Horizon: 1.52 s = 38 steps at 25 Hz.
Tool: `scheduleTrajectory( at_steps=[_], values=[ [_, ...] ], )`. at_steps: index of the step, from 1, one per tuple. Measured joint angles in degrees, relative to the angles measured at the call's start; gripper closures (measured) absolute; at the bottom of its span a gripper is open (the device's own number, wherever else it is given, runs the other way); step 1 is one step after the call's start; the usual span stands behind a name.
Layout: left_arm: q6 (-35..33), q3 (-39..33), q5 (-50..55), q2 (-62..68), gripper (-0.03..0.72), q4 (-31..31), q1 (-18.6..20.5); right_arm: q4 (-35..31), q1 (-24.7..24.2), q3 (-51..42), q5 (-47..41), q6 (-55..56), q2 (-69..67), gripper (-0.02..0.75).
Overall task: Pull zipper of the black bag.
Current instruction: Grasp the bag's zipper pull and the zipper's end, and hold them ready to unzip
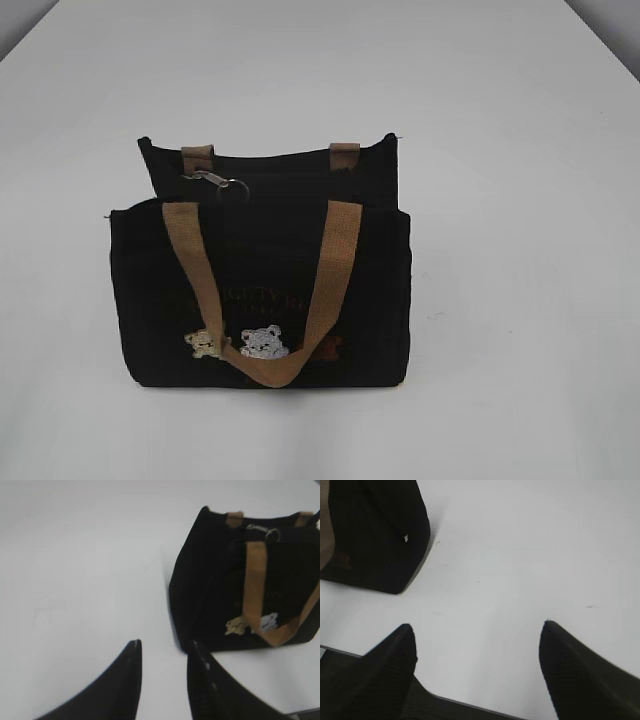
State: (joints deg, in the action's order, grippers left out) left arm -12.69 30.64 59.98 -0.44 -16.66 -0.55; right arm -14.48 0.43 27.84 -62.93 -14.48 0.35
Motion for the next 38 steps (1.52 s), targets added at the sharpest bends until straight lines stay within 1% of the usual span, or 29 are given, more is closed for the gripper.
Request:
scheduleTrajectory(
  at_steps=[2,4,7,9,11,14,16,19,22,24,29,31,33,37,38],
  values=[
    [0.0,1.1,-3.7,1.1,0.451,-3.1,-0.3,-1.6,0.0,0.0,0.3,0.0,-0.2,0.146],
    [0.0,2.2,-8.4,2.9,0.449,-4.6,-0.3,-3.6,0.0,0.3,1.4,0.0,-2.3,0.146],
    [0.0,2.5,-13.5,7.4,0.449,-7.4,-0.3,-5.5,0.0,1.7,5.0,-0.2,-8.3,0.146],
    [0.0,2.5,-16.6,12.2,0.447,-11.9,-0.3,-6.5,0.0,3.0,7.6,-1.4,-12.8,0.146],
    [0.0,2.6,-18.8,17.8,0.436,-17.4,-0.3,-7.0,1.0,4.0,11.5,-3.1,-17.1,0.146],
    [-2.6,4.4,-17.2,28.6,0.374,-26.9,-0.3,-7.0,4.1,6.2,16.9,-6.0,-23.5,0.146],
    [-5.1,6.8,-14.3,37.1,0.303,-32.3,-0.4,-7.0,6.1,8.1,18.5,-7.9,-28.0,0.146],
    [-6.4,12.6,-10.1,50.2,0.238,-35.6,-0.6,-7.0,9.1,11.2,19.2,-10.8,-35.5,0.146],
    [-6.7,18.1,-6.7,60.0,0.222,-36.1,-0.9,-7.0,12.0,14.5,19.4,-12.4,-42.5,0.146],
    [-6.7,21.5,-5.6,66.4,0.22,-36.1,-2.2,-7.0,13.6,16.4,19.5,-12.7,-48.6,0.148],
    [-6.6,29.4,-5.2,79.8,0.218,-36.1,-8.4,-7.0,16.8,19.1,19.8,-13.3,-56.4,0.169],
    [-5.5,32.0,-5.0,84.6,0.218,-35.5,-10.5,-7.0,17.4,19.1,20.5,-13.7,-58.6,0.171],
    [-3.3,34.6,-4.9,88.3,0.218,-33.3,-11.4,-7.0,17.7,19.1,21.4,-14.0,-60.0,0.173],
    [3.3,38.8,-4.6,93.0,0.218,-24.4,-11.6,-7.0,17.9,19.1,23.0,-14.6,-61.0,0.175],
    [4.2,39.6,-4.8,93.4,0.218,-23.0,-11.6,-7.0,17.9,19.2,23.4,-14.7,-61.0,0.176]
  ],
)
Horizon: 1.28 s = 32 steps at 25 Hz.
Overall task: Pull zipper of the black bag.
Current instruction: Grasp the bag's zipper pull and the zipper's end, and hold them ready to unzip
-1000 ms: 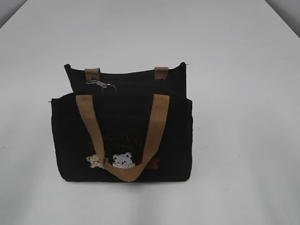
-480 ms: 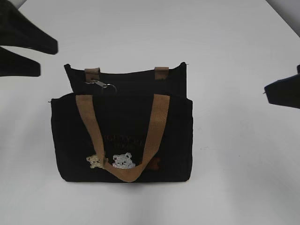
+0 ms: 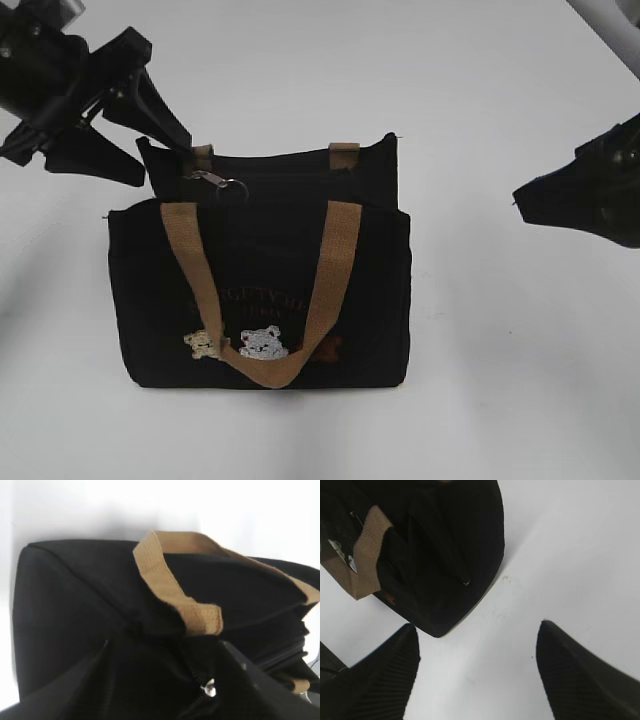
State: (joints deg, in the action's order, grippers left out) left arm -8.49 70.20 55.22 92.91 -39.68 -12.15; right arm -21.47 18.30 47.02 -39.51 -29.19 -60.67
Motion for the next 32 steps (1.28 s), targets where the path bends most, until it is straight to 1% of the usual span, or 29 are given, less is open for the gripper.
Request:
scheduleTrajectory(
  at_steps=[3,9,13,17,19,21,23,25,29,32],
  values=[
    [0.9,2.0,-0.7,0.4,0.229,0.9,0.0,0.0,0.0,0.0,1.2,-0.1,0.0,0.176],
    [1.3,2.6,2.4,3.1,0.312,1.1,0.0,0.0,0.0,0.0,3.8,-0.1,0.0,0.176],
    [1.4,2.8,2.3,4.3,0.321,1.4,-1.0,-0.3,0.0,0.0,5.3,-0.1,0.0,0.177],
    [1.4,2.8,-1.8,4.4,0.339,1.8,-2.1,-2.1,0.0,0.0,5.7,-0.1,0.0,0.177],
    [1.4,2.8,-2.9,4.4,0.39,2.1,-2.2,-2.6,0.0,0.0,5.7,-0.2,0.0,0.177],
    [1.4,2.8,-3.3,4.4,0.47,2.8,-2.2,-2.8,0.0,0.0,5.7,-0.3,0.0,0.177],
    [1.4,2.8,-3.4,4.4,0.573,3.2,-2.2,-3.7,0.0,0.0,5.7,-1.6,0.0,0.177],
    [0.9,2.8,-3.4,4.4,0.646,3.3,-2.2,-5.7,0.0,0.0,5.7,-5.0,0.0,0.177],
    [0.3,2.8,-2.1,4.4,0.651,2.8,-2.2,-13.4,0.0,0.0,5.8,-18.0,0.0,0.177],
    [0.1,2.8,-1.1,4.2,0.652,2.5,-2.2,-21.5,0.0,0.1,5.7,-28.8,-0.9,0.186]
  ],
)
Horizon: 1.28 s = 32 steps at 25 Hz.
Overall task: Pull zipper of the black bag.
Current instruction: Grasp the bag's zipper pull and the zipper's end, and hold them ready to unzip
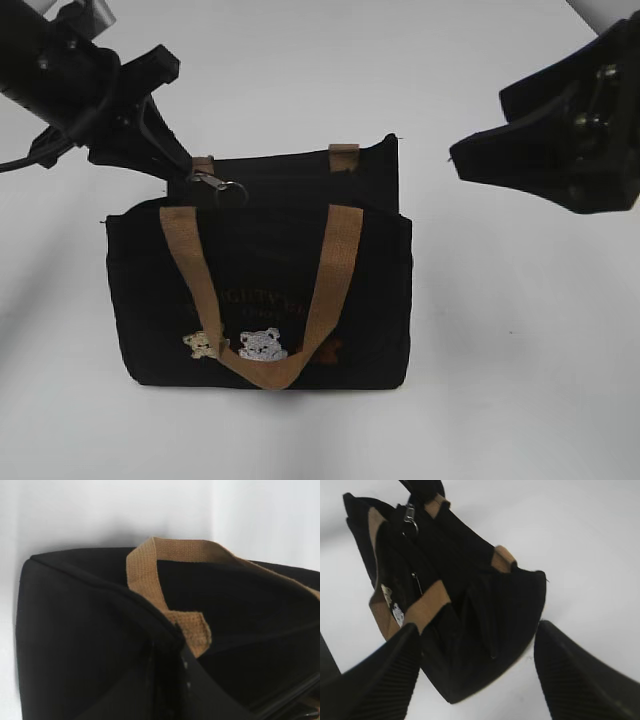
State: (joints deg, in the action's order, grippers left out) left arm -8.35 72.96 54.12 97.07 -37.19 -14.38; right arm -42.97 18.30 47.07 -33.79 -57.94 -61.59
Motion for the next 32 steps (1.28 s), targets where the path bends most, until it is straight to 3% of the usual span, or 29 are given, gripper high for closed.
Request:
scheduleTrajectory(
  at_steps=[6,10,15,19,24,32],
  values=[
    [-0.7,0.0,2.1,-2.3,0.652,-1.6,0.0,-16.6,0.0,0.3,-2.0,-16.9,-6.4,0.277],
    [-0.9,0.0,3.9,-3.5,0.652,-1.7,0.0,-20.5,0.9,4.9,-5.9,-23.5,-11.8,0.351],
    [-0.9,0.0,5.0,-4.0,0.652,-1.7,0.0,-20.2,7.3,14.1,-6.8,-25.9,-19.8,0.422],
    [-1.8,0.0,5.7,-4.0,0.652,-2.8,0.0,-16.2,11.4,19.6,-7.0,-26.1,-26.5,0.444],
    [-2.7,0.0,6.3,-4.0,0.652,-3.4,0.0,-12.2,13.0,22.4,-7.1,-26.1,-31.5,0.446],
    [-2.8,0.0,6.5,-4.0,0.652,-3.5,0.0,-11.1,13.7,22.8,-8.4,-26.8,-32.4,0.45]
  ],
)
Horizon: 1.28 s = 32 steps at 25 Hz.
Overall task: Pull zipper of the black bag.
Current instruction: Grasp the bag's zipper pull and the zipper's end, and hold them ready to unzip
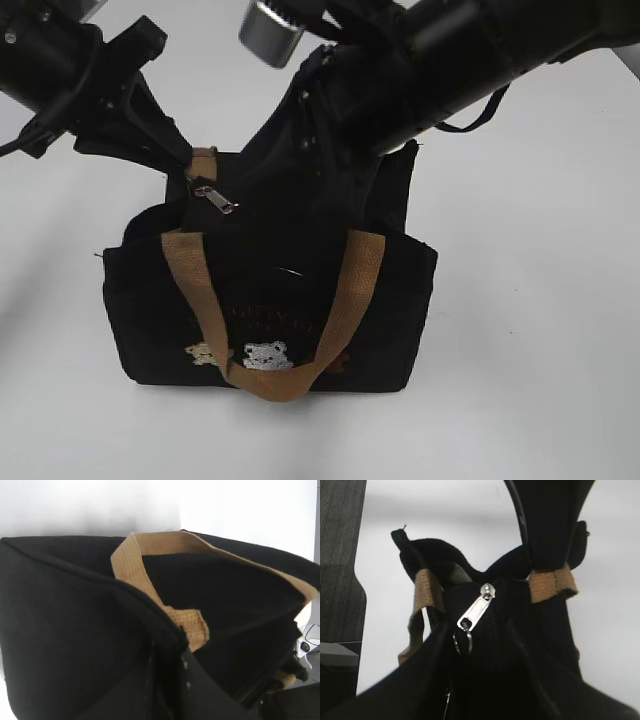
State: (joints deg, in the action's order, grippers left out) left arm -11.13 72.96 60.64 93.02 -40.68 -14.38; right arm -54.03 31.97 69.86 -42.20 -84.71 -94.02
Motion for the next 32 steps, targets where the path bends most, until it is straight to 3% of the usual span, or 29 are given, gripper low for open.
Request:
scheduleTrajectory(
  at_steps=[6,23,32],
  values=[
    [0.0,0.0,0.0,0.0,0.655,-0.1,0.0,5.0,3.3,0.0,2.5,-0.2,-2.9,0.478],
    [0.0,0.0,0.5,0.0,0.656,0.1,0.0,5.7,3.5,0.0,10.1,1.0,-1.5,0.514],
    [0.0,0.0,0.9,0.0,0.656,0.1,0.0,5.8,3.5,0.0,5.5,1.0,-1.5,0.514]
  ],
)
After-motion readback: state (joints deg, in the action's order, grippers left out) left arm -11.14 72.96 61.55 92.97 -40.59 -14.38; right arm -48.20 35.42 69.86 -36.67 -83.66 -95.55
